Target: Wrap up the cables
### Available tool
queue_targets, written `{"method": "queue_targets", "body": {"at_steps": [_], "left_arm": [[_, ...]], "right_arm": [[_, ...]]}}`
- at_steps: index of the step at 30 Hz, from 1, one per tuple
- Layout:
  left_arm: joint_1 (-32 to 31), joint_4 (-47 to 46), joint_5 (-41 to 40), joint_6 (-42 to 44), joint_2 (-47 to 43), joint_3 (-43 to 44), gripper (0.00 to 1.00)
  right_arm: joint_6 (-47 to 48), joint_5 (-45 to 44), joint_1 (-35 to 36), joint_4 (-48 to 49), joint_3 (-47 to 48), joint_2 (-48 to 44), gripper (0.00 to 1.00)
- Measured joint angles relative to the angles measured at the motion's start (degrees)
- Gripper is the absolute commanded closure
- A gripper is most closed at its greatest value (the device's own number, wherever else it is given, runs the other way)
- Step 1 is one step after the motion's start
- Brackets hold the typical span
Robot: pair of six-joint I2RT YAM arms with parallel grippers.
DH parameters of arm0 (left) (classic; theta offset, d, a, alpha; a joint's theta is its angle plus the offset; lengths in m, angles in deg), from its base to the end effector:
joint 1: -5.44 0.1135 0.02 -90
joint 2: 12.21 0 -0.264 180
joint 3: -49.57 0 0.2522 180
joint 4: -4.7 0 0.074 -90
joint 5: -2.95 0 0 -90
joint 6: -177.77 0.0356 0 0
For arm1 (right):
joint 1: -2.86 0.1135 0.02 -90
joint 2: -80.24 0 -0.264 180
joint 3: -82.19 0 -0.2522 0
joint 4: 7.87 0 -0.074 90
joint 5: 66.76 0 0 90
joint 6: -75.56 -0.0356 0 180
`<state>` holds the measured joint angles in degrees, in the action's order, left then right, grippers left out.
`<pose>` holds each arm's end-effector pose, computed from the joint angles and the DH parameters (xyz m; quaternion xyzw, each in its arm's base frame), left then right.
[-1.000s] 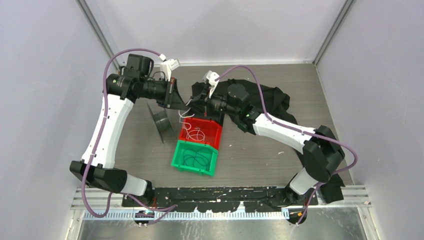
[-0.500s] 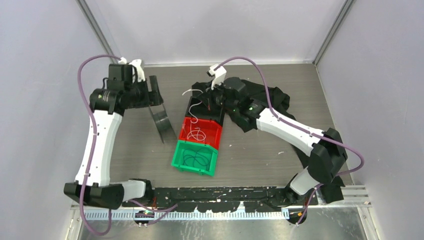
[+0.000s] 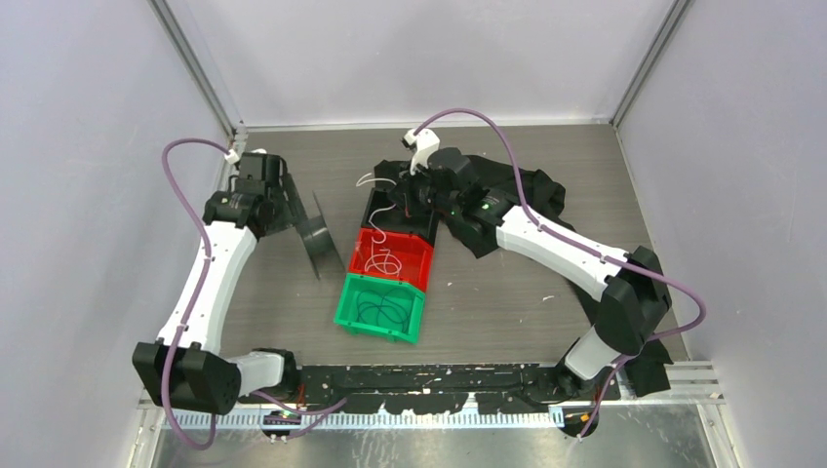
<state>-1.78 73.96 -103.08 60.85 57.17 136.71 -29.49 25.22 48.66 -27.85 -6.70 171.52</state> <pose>0.2339 -0.0197 0.3528 -0.2052 0.9132 0.0300 0.3507 0.2647 0.2740 0.3389 -0.2269 0.7878 0.3021 0.4864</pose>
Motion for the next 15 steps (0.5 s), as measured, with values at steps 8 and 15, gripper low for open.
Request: {"method": "queue_targets", "body": {"at_steps": [8, 15], "left_arm": [[0.00, -6.86, 1.86, -2.84, 1.01, -8.63, 0.71], [-0.04, -9.60, 1.36, -0.48, 1.07, -8.92, 0.99]], "right_arm": [[-0.61, 0.00, 0.00, -0.31, 0.00, 0.00, 0.99], [-0.94, 0.22, 0.00, -1.16, 0.02, 0.00, 1.00]]}}
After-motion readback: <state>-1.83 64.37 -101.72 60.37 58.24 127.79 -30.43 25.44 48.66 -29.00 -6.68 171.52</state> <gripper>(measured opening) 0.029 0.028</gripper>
